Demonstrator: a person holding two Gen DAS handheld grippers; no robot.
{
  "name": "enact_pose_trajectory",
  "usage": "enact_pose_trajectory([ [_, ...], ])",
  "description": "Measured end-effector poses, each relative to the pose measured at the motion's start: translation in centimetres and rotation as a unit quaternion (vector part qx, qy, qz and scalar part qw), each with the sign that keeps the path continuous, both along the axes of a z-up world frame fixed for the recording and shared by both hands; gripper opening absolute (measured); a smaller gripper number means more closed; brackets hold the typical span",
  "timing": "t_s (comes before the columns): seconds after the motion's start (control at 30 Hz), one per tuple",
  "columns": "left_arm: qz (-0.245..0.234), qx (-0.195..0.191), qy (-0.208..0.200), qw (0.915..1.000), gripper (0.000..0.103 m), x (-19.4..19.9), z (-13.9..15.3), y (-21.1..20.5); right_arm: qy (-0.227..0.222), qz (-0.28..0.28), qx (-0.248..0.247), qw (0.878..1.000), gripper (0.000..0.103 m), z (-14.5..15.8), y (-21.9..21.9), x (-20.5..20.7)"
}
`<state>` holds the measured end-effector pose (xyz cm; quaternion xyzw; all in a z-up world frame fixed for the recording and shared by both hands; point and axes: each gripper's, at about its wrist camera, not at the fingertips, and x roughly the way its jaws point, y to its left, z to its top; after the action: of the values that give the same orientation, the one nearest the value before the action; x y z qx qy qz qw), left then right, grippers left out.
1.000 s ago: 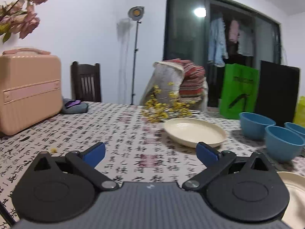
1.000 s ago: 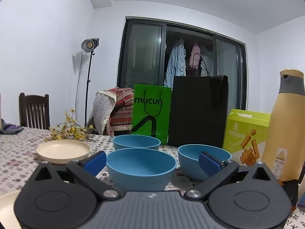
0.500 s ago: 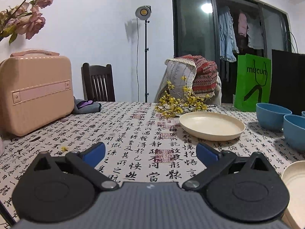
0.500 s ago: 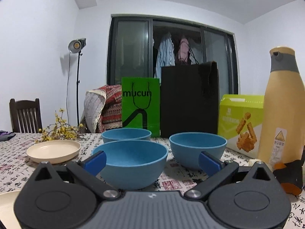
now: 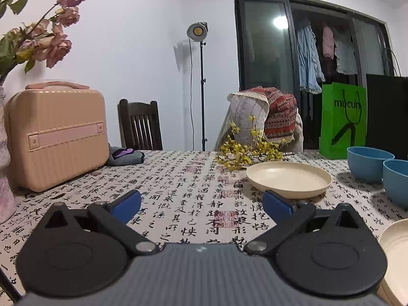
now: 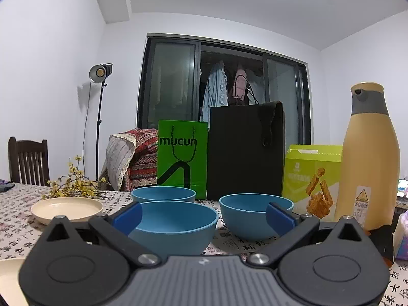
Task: Organize plates and bowls
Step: 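Move both tools back toward the last cream plate near the flowers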
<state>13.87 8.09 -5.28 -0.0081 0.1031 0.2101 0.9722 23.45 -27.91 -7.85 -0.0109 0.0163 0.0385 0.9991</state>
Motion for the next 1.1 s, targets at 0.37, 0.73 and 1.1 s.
enact_pose_trajectory([
  [0.37, -0.001, 0.003, -0.022, 0.9997, 0.103, -0.8, 0.2, -0.1, -0.002, -0.005, -0.004, 1.0, 0.103, 0.0, 0.2, 0.0],
  [0.73, -0.004, -0.001, -0.031, 0.9995, 0.103, -1.2, 0.2, 0.1, -0.002, -0.013, -0.008, 1.0, 0.103, 0.0, 0.6, -0.1],
  [1.1, -0.01, -0.001, -0.038, 0.9992, 0.103, -1.5, 0.2, 0.1, 0.001, -0.018, -0.016, 1.0, 0.103, 0.0, 0.8, -0.1],
])
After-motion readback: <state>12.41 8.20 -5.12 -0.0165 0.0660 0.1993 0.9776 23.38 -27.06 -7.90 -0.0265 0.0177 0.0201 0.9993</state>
